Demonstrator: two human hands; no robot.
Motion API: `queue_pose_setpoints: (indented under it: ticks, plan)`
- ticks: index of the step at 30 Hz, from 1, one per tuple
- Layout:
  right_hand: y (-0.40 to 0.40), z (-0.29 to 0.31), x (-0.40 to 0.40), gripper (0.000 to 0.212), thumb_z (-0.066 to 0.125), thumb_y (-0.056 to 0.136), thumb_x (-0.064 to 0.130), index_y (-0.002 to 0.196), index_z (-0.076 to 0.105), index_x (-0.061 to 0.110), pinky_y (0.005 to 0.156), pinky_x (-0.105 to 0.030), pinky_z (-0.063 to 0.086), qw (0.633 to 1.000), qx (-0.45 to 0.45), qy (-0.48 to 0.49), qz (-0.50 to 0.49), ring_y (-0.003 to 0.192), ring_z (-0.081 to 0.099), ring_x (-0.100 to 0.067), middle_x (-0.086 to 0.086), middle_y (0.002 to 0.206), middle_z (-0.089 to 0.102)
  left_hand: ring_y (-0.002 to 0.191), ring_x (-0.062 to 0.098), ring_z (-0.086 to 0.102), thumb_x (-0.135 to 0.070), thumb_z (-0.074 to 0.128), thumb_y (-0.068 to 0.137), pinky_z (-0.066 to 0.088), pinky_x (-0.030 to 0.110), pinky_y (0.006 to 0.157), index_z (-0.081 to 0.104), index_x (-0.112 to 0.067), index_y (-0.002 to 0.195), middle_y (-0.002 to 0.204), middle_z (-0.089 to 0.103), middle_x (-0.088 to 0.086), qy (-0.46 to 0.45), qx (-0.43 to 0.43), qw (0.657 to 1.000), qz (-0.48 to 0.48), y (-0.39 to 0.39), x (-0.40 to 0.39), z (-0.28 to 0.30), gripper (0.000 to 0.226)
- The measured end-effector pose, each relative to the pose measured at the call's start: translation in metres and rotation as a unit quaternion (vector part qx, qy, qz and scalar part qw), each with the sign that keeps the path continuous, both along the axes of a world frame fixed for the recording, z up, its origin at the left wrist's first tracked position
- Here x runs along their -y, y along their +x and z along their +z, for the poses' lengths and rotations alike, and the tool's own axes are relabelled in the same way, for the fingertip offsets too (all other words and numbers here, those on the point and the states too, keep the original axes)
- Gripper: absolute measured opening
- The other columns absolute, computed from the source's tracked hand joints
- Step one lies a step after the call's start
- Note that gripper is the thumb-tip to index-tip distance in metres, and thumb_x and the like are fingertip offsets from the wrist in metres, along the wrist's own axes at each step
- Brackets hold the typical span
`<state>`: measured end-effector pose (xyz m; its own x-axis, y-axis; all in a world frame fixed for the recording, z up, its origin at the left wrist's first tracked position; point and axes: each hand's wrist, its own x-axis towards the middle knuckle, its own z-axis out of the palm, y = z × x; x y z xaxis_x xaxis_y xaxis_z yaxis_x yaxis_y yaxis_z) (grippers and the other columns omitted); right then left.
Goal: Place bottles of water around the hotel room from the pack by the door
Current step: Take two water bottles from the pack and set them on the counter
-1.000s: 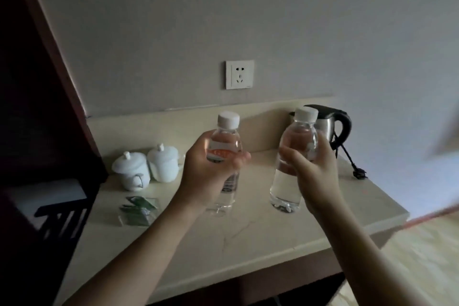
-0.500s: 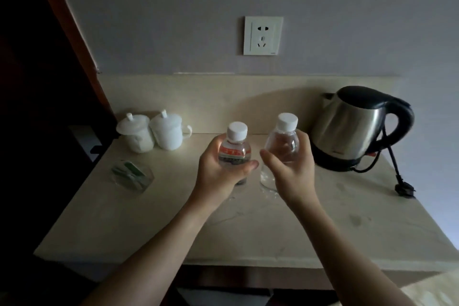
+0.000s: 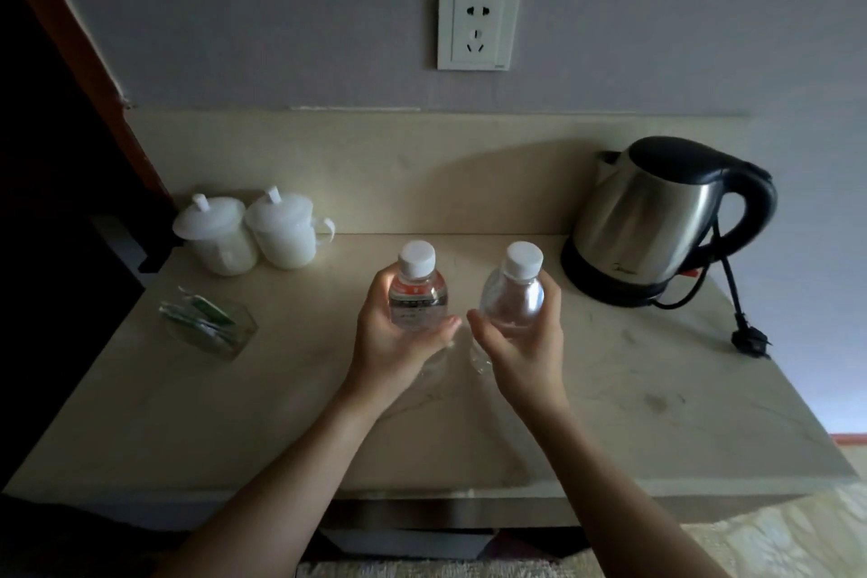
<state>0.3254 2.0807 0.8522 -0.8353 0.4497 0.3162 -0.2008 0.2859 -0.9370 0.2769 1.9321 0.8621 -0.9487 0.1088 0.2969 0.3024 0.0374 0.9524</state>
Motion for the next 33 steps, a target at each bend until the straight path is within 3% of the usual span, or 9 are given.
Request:
queue_pose_setpoints:
  ticks: [3,5,9,13,20,22,25,28,33]
  plan:
    - [0.010,-0.016,-0.012,0.049,0.082,0.074,0.023,0.106,0.050,0.042,0.079,-0.036,0.058,0.997,0.065,0.020,0.038,0.089,0.070,-0.007,0.008,0.099,0.069,0.085,0.005,0.068,-0.014,0.091,0.062,0.055,0.028,0.075,0.048,-0.032,0.110,0.095,0.067,-0.007,-0.072,0.018,0.997,0.011,0.006,0.004,-0.018,0.066]
    - [0.016,-0.023,-0.023,0.043,0.079,0.077,0.018,0.109,0.055,0.033,0.083,-0.040,0.057,0.991,0.103,0.036,0.075,0.094,0.070,-0.008,0.003,0.103,0.070,0.086,0.004,0.068,-0.031,0.090,0.058,0.058,0.035,0.077,0.045,-0.035,0.107,0.095,0.067,-0.009,-0.153,0.040,0.987,0.031,0.012,0.007,-0.031,0.067]
    - [0.024,-0.020,-0.035,0.042,0.081,0.076,0.015,0.109,0.061,0.027,0.082,-0.027,0.056,0.985,0.122,0.087,0.092,0.093,0.068,-0.003,0.012,0.100,0.073,0.088,0.007,0.068,-0.046,0.088,0.055,0.058,0.038,0.075,0.049,-0.036,0.103,0.095,0.067,-0.010,-0.217,0.028,0.973,0.071,0.012,0.012,-0.043,0.062]
    - [0.016,-0.019,-0.031,0.047,0.087,0.068,0.024,0.100,0.054,0.034,0.068,-0.018,0.053,0.985,0.135,0.097,0.053,0.084,0.067,0.000,0.014,0.094,0.070,0.084,-0.002,0.069,-0.037,0.094,0.053,0.058,0.026,0.073,0.052,-0.037,0.101,0.092,0.071,-0.014,-0.210,0.052,0.976,0.031,0.004,0.018,-0.038,0.063]
    - [0.004,-0.024,-0.018,0.061,0.082,0.064,0.038,0.108,0.041,0.033,0.076,-0.036,0.055,0.982,0.161,0.099,0.008,0.092,0.061,-0.005,0.012,0.109,0.054,0.094,0.005,0.072,-0.003,0.088,0.066,0.053,0.031,0.088,0.061,-0.022,0.105,0.097,0.077,-0.011,-0.155,0.144,0.972,-0.105,-0.023,0.034,-0.030,0.051]
    - [0.006,-0.029,-0.022,0.063,0.079,0.065,0.036,0.117,0.043,0.033,0.080,-0.034,0.055,0.985,0.141,0.092,0.030,0.099,0.062,-0.007,0.013,0.113,0.054,0.094,0.006,0.071,-0.014,0.089,0.062,0.052,0.030,0.085,0.057,-0.022,0.108,0.097,0.075,-0.005,-0.135,0.145,0.975,-0.098,-0.020,0.029,-0.031,0.057]
    - [0.009,-0.030,-0.026,0.043,0.076,0.070,0.029,0.107,0.054,0.031,0.079,-0.029,0.051,0.983,0.127,0.123,0.042,0.098,0.061,-0.009,0.015,0.102,0.060,0.093,0.010,0.069,-0.037,0.093,0.051,0.055,0.030,0.079,0.050,-0.028,0.109,0.099,0.070,-0.005,-0.144,0.107,0.984,-0.014,-0.008,0.012,-0.035,0.072]
    - [0.010,-0.029,-0.028,0.038,0.078,0.071,0.027,0.102,0.057,0.033,0.072,-0.024,0.049,0.985,0.124,0.115,0.047,0.087,0.064,-0.008,0.012,0.095,0.067,0.084,0.006,0.070,-0.027,0.092,0.059,0.058,0.031,0.075,0.057,-0.030,0.099,0.090,0.073,-0.004,-0.135,0.086,0.985,0.058,-0.002,0.010,-0.038,0.053]
    - [0.005,-0.032,-0.028,0.046,0.081,0.067,0.032,0.104,0.055,0.032,0.069,-0.028,0.053,0.985,0.121,0.116,0.030,0.083,0.064,-0.006,0.012,0.096,0.068,0.097,0.015,0.071,-0.017,0.084,0.069,0.055,0.048,0.093,0.061,-0.033,0.107,0.102,0.074,0.000,-0.126,0.143,0.980,-0.050,-0.012,0.022,-0.036,0.047]
